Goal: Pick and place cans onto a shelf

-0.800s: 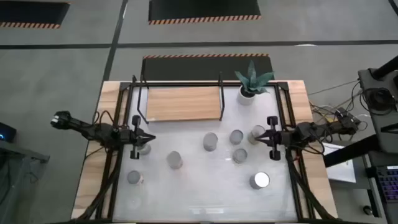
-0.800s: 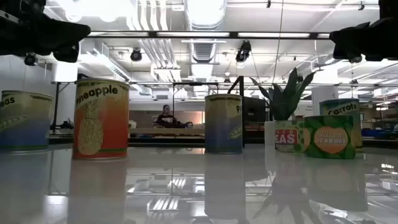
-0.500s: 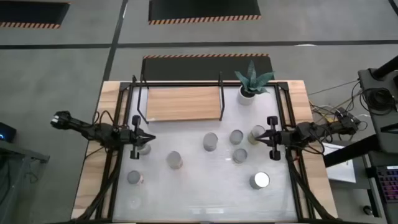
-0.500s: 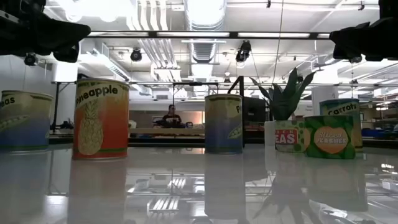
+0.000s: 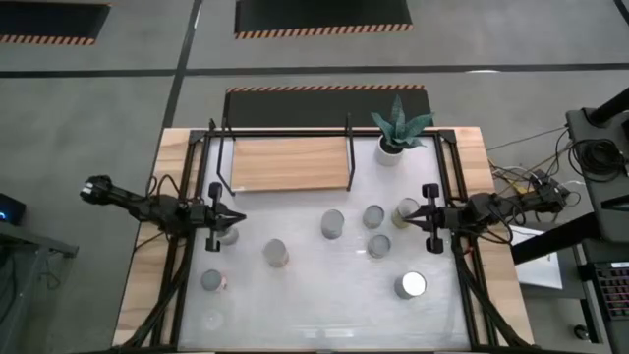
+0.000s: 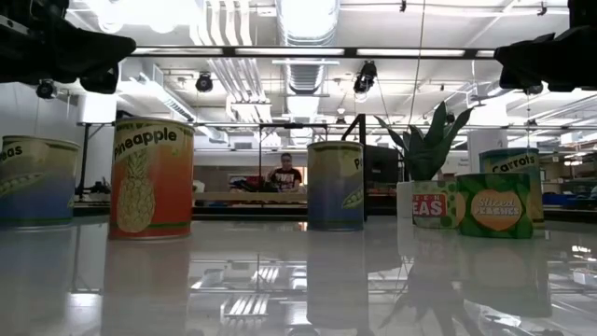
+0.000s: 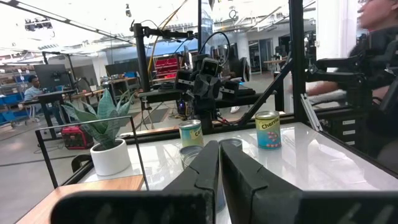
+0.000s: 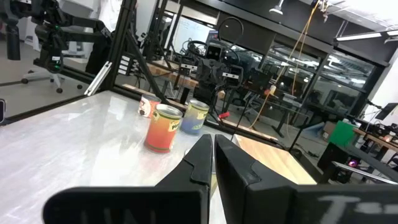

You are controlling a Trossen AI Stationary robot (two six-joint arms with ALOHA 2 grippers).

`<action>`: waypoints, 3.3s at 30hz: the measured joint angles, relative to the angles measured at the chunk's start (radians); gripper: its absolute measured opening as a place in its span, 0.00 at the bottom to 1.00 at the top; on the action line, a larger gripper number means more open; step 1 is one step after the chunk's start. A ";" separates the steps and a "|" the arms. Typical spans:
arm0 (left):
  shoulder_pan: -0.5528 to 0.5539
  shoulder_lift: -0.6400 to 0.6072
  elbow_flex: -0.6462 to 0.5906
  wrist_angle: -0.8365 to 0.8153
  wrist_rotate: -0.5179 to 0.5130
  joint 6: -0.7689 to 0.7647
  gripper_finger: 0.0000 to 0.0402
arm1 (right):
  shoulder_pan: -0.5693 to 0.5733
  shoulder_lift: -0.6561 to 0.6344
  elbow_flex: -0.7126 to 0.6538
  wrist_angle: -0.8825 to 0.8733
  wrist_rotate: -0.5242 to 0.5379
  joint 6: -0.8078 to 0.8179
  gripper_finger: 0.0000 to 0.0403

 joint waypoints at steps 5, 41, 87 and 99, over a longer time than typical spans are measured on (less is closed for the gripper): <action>0.000 0.000 0.000 0.000 0.000 0.000 0.00 | 0.000 0.000 0.000 0.000 0.000 0.000 0.02; 0.000 0.000 0.000 0.000 0.000 0.000 0.00 | 0.000 0.000 0.000 0.000 0.000 0.000 0.02; 0.000 0.015 0.000 0.669 -0.004 -0.105 0.00 | -0.005 0.769 0.710 -0.216 0.184 0.407 0.02; 0.000 0.071 0.000 0.676 -0.003 -0.139 0.00 | -0.004 1.069 0.991 -0.441 0.184 0.367 0.02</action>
